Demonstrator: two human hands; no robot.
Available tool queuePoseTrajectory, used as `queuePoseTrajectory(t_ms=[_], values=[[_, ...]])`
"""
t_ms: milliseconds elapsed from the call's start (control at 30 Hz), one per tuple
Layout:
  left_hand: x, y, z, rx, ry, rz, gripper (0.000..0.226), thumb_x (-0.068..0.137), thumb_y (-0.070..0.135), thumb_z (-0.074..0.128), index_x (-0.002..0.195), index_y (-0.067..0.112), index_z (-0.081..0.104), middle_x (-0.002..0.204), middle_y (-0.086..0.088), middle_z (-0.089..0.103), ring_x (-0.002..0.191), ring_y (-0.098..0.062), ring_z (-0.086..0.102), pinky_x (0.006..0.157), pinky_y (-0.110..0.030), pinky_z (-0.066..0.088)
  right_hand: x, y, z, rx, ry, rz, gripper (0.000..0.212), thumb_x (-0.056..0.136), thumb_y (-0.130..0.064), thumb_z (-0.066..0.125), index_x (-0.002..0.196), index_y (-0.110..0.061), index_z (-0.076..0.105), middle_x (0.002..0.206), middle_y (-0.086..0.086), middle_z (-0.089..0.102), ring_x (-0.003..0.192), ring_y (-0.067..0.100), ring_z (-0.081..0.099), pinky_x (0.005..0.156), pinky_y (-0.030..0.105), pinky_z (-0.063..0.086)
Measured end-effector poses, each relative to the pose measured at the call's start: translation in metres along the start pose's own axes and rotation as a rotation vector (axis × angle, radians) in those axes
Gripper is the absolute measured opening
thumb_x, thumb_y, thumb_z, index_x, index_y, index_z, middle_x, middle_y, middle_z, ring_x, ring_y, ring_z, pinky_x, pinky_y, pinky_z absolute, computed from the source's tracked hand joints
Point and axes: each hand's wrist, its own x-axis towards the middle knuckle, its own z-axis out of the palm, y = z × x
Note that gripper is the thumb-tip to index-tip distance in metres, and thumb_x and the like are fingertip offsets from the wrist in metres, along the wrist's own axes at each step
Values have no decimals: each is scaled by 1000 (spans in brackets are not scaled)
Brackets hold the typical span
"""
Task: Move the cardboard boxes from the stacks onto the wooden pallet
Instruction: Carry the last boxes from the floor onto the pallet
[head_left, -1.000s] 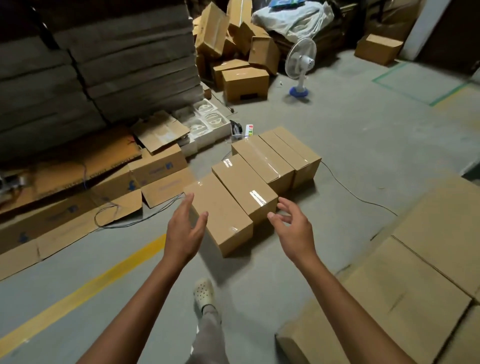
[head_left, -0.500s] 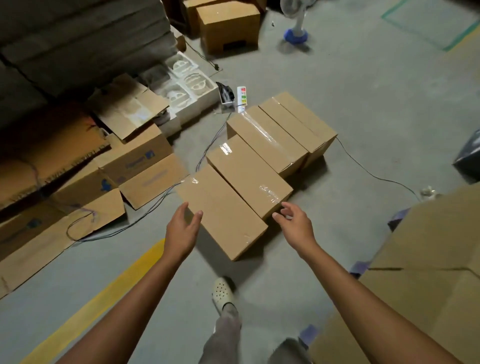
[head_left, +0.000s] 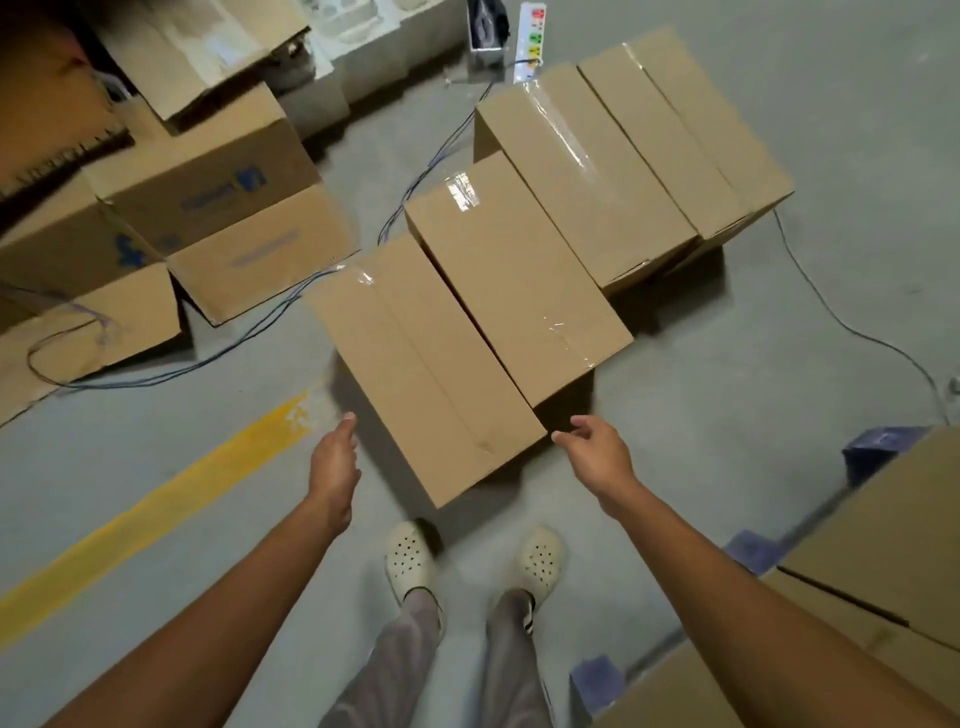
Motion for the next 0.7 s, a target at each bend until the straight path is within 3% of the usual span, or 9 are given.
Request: queuePoseTrajectory(t_ms=[167,300,400,433,500,600,700], values=[[69,-61,55,60,18,-17,53,106,45,42,148,12,43,150,-6,46,136,-21,44,117,-44,32,92,32,29,-45,-73,12,50,98,-27,64,145,-13,50,120,1,58,114,23,57,104,47,50],[115,-116,91,101,83,52,44,106,45,38,129,10,52,121,-2,59,121,-23,52,99,-33,39,148,59,45,-107,-99,-24,50,99,-27,63,145,-12,51,137,8,58,125,27,56,108,44,46],[154,-162,97,82,197,33,71,99,59,41,153,14,31,153,-8,42,138,-29,42,114,-46,36,187,84,54,-150,-122,-34,50,100,-27,62,146,-11,50,146,9,54,133,27,51,111,42,43],[167,-177,96,48,213,19,71,98,60,40,152,14,32,155,-9,41,137,-30,44,114,-49,36,195,90,58,-159,-127,-33,51,100,-27,61,147,-11,49,147,9,53,134,27,51,112,42,42],[179,-196,100,-49,211,-51,63,96,62,36,135,15,53,136,-12,60,119,-30,58,105,-49,45,211,105,66,-168,-135,-27,52,100,-28,61,147,-11,48,147,8,53,134,27,50,111,41,42],[177,-207,112,-201,168,-101,43,107,49,29,102,23,63,101,-6,67,92,-23,62,95,-41,45,228,118,80,-167,-179,-18,40,96,-23,65,134,-12,60,129,6,65,124,26,58,98,34,46],[172,-208,125,-310,111,-155,43,105,53,32,109,26,65,109,-4,70,101,-23,65,101,-41,46,232,122,92,-119,-212,-28,30,90,-18,70,118,-22,61,110,-3,66,106,18,60,87,29,43]])
